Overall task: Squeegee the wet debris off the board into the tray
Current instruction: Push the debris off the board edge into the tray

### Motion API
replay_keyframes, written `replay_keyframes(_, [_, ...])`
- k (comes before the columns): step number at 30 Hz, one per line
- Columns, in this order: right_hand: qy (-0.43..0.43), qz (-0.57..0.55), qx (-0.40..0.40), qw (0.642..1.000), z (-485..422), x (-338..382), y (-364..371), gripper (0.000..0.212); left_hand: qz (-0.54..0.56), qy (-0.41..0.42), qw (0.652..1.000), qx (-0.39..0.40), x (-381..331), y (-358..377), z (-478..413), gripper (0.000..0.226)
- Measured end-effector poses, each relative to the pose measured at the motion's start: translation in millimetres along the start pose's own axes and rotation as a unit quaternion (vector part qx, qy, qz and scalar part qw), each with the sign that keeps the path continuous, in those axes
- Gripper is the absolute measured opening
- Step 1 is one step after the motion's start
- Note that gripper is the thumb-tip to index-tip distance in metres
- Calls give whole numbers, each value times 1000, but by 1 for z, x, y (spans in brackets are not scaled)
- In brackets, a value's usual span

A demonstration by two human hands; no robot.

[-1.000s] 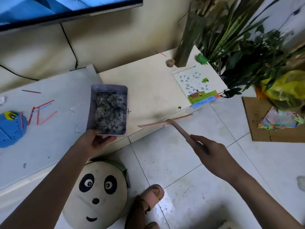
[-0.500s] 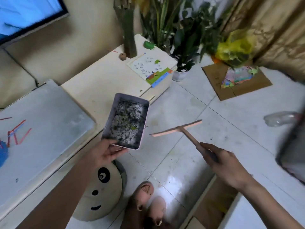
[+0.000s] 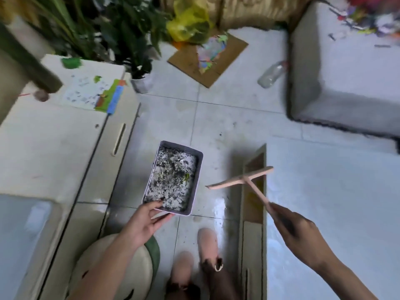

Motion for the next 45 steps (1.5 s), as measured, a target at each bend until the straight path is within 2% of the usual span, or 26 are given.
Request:
replay_keyframes(6, [144,-19,-35,989,101,-81,20,35,-76,-30,996,43,54,35,-12,11])
replay_keyframes(10, [207,-38,-40,977,165,-119,29,14,-112,-83,988,70,102,54,-8,10])
replay_keyframes(13, [272,-40,-49,960,211,-158,30,28,-122,-111,982,94,140,72,2,14])
replay_keyframes(18, [315,4,-4,949,261,-216,34,27,-125,-134,979,90,193,90,7,15])
replay_keyframes(20, [314,15,20,949,261,-229,35,27,-133,-128,980,78,199,92,5,15])
replay_keyframes(21, [327,18,30,944,283,-262,39,28,-132,-132,981,57,240,97,-2,15])
replay_keyframes(24, [318,12,27,948,282,-282,42,25,-121,-135,982,47,242,96,-6,16])
replay_keyframes(29, [319,24,52,946,310,-352,43,28,-104,-139,985,16,297,89,-11,21])
replay_keyframes(32, [308,17,54,950,316,-381,32,27,-88,-130,987,-10,309,88,-15,28])
replay_keyframes(38, [271,28,52,961,292,-426,21,30,-113,-95,987,-58,321,87,-35,25])
replay_keyframes(42, [223,-9,43,974,258,-435,25,34,-115,-87,989,-46,322,100,-47,25])
replay_keyframes(45, [198,-4,42,979,228,-445,24,35,-91,-96,991,-25,326,114,-62,33])
Point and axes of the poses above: each hand's wrist, its own z-axis away from the middle knuckle, its own y-axis out of the palm, x = y × z, the point moved 7 cm from there along -z, towards the middle knuckle, and after that the axes turned 3 degrees about -x, right-handed, at the moved point
